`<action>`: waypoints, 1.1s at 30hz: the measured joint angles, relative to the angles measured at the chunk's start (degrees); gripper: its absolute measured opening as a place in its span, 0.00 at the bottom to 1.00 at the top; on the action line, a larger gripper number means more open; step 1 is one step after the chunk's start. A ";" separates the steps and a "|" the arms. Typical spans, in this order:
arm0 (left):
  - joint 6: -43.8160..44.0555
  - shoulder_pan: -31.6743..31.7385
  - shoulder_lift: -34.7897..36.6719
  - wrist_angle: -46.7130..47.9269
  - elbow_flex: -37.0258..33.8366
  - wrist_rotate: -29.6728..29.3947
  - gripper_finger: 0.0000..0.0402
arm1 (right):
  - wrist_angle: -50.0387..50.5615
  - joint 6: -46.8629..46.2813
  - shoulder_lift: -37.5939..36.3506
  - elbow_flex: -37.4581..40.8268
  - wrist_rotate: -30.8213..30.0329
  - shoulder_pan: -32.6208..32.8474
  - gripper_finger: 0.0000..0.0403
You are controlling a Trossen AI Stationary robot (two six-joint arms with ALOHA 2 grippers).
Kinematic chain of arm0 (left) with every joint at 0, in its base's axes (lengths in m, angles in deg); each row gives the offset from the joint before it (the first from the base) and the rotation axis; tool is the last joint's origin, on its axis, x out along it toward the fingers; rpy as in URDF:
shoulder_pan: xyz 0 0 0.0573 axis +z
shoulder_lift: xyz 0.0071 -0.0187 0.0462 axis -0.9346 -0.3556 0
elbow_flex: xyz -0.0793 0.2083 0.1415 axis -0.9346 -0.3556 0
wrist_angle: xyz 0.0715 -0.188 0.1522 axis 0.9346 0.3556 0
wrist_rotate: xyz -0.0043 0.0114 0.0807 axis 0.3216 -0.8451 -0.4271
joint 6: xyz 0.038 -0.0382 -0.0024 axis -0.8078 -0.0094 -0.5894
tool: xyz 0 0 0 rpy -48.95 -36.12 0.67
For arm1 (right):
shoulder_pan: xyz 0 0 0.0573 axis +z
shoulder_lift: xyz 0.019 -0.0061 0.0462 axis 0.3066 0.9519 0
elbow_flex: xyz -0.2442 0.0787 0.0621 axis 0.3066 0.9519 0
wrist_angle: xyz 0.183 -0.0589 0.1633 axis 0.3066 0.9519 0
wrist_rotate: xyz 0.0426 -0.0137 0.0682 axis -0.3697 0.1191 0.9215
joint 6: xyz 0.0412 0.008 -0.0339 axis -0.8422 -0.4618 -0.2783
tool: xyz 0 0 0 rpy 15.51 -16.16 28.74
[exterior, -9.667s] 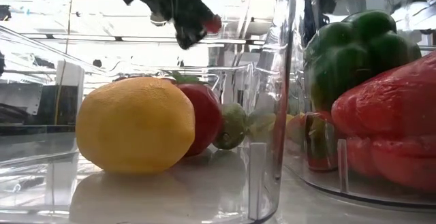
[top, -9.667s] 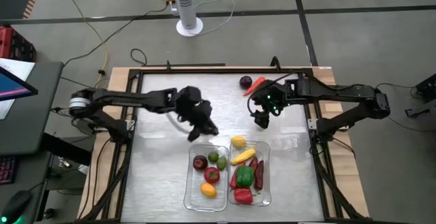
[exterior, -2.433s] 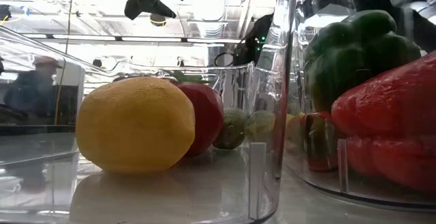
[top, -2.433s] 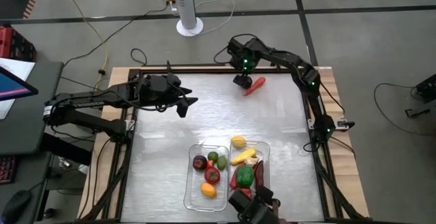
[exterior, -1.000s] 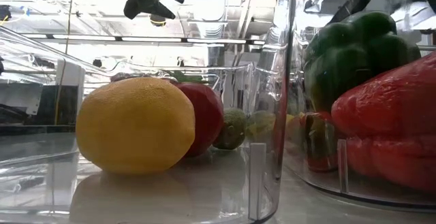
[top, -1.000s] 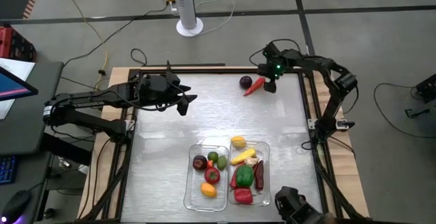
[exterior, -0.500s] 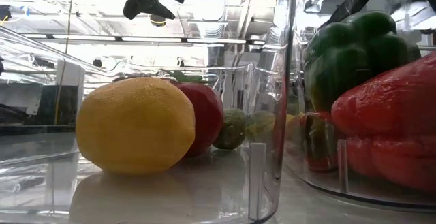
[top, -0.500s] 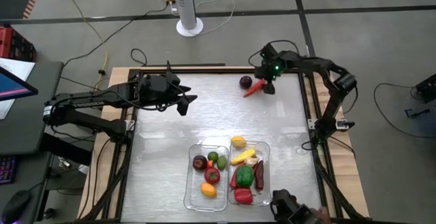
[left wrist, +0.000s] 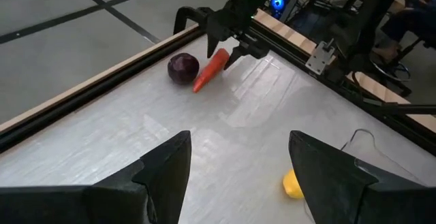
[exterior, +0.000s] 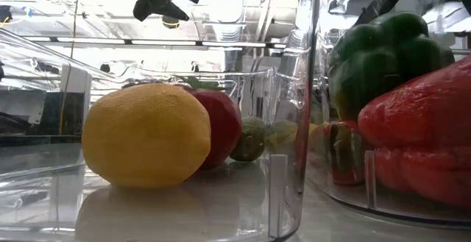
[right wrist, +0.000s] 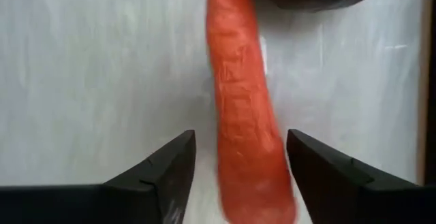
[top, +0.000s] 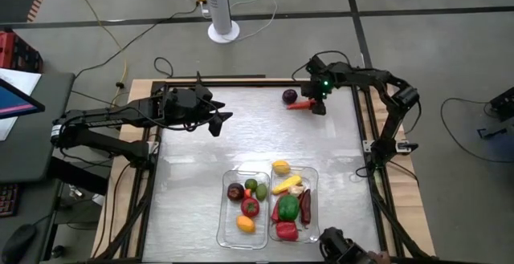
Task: Sort produce into baskets
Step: Put the carrot into the right transparent bin
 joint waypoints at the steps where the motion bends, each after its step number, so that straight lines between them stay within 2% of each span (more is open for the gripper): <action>1: -0.01 0.00 0.00 0.00 -0.01 -0.02 0.58 | 0.32 -0.09 0.00 0.00 -0.35 0.19 0.64; 9: -0.90 0.00 0.00 0.00 -0.02 0.00 0.58 | 2.53 -5.38 -0.09 0.33 -2.40 1.89 0.39; 11: -0.90 0.00 0.00 0.00 -0.02 0.00 0.58 | 3.59 -7.10 -0.11 0.31 -2.78 2.21 0.35; 16: -0.85 0.00 0.00 -0.09 0.06 0.28 0.58 | 6.55 -10.85 -0.13 0.26 -3.77 2.91 0.35; 22: -0.83 0.00 0.07 -0.29 2.02 2.25 0.58 | 14.04 -17.55 -1.99 0.34 -3.88 5.29 0.41; 28: -0.72 0.00 0.04 -1.58 2.34 1.26 0.58 | 22.88 -19.70 -7.57 0.37 -2.71 13.46 0.38; 33: -0.66 0.00 -0.61 -2.95 2.38 2.00 0.58 | 25.90 -26.55 -14.05 0.39 0.80 23.13 0.39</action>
